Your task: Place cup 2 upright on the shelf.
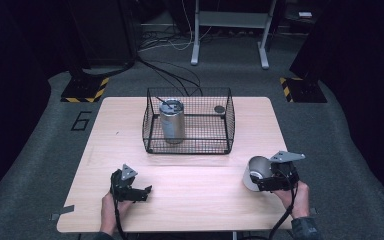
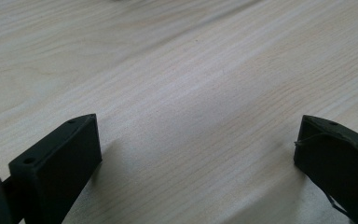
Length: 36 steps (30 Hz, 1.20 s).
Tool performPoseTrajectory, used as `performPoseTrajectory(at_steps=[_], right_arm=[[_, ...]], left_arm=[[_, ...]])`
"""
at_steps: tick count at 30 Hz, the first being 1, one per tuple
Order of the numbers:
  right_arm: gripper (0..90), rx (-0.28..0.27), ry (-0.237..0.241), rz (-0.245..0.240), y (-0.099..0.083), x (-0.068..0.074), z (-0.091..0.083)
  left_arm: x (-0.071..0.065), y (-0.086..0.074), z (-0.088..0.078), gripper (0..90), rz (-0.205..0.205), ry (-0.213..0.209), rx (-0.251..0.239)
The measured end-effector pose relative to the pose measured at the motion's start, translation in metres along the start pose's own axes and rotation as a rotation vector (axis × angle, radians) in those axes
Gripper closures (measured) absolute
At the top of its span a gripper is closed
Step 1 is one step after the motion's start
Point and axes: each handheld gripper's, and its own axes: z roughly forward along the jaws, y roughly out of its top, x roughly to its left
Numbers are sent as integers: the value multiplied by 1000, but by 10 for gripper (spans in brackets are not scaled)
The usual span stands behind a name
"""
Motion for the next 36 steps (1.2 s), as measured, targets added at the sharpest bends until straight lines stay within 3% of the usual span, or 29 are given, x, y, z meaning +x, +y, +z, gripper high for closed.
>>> performPoseTrajectory(at_steps=[15,36], right_arm=[[56,-16,9,-6,13,5,-5],[56,-29,40,-35,47,19,-6]], left_arm=[[0,0,0,4,1,-3,2],[1,1,0,3,7,4,12]])
